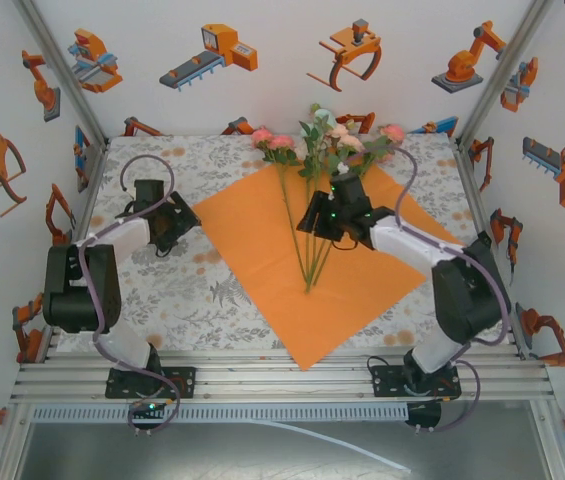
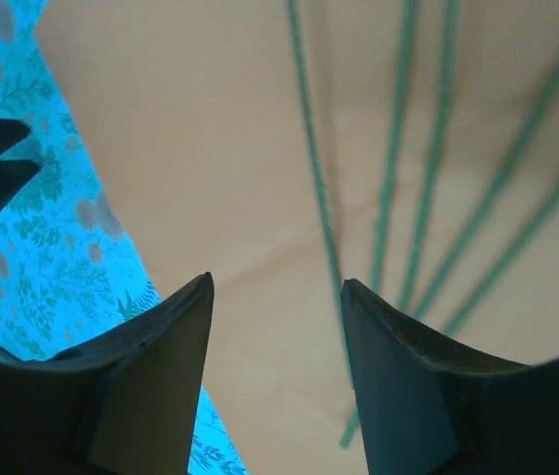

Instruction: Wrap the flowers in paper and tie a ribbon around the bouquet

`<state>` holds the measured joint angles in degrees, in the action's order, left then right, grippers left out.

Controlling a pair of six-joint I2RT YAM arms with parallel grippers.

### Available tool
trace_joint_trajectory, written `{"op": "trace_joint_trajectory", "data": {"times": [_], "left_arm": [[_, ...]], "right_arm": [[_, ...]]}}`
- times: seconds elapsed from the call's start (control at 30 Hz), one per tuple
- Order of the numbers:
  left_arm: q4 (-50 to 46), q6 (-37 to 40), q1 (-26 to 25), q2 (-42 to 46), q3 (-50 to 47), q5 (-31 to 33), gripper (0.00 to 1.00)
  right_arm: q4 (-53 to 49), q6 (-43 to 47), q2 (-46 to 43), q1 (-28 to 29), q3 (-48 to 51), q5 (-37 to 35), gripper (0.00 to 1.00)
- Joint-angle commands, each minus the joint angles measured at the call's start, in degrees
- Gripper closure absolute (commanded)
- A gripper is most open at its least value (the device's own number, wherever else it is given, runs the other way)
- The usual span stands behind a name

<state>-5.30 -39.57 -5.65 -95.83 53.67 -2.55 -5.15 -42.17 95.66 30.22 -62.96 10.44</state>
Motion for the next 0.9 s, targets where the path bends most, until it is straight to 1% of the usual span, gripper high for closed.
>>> {"op": "trace_joint_trajectory", "data": {"times": [0.0, 0.13, 0.27, 0.37, 0.43, 0.53, 0.57, 0.63, 0.73, 0.87], "left_arm": [[2.75, -1.68, 0.46, -1.59, 2.23, -3.93, 0.23], [4.6, -2.99, 0.38, -3.46, 1.87, -5.04, 0.22], [6.16, -4.44, 0.24, -5.53, 2.04, -7.48, 0.22], [6.72, -5.0, -0.14, -5.81, 1.74, -8.03, 0.22], [7.03, -4.67, -0.56, -4.75, 0.91, -7.73, 0.22], [6.5, -4.74, -1.97, -1.95, -0.48, -7.43, 0.21], [5.72, -5.21, -2.67, -1.03, -0.77, -7.7, 0.21], [4.53, -5.9, -4.89, 1.55, -2.2, -7.13, 0.21], [0.17, -7.93, -10.3, 5.85, -4.36, -4.01, 0.21], [-3.13, -12.59, -18.27, 11.54, -9.08, -0.08, 0.21]], "right_arm": [[2.64, 1.21, 4.73, 2.75, -5.12, 3.32, 0.55], [2.18, 1.3, 12.05, 4.7, -10.08, 5.02, 0.65], [1.39, 1.83, 17.23, 5.2, -14.07, 4.46, 0.76], [-0.21, 1.91, 18.53, 5.2, -15.63, 4.94, 0.77], [-0.21, 2.59, 16.94, 5.27, -14.16, 5.55, 0.75], [-1.19, 4.7, 10.51, 5.38, -8.57, 2.57, 0.67], [-1.58, 5.35, 7.39, 5.42, -6.03, 1.0, 0.63], [-2.58, 5.79, 1.04, 5.31, -0.19, -2.43, 0.59], [-6.18, 3.57, -9.61, 5.12, 8.32, -7.29, 0.53], [-15.27, -3.5, -23.68, 4.42, 19.31, -13.99, 0.45]]}}
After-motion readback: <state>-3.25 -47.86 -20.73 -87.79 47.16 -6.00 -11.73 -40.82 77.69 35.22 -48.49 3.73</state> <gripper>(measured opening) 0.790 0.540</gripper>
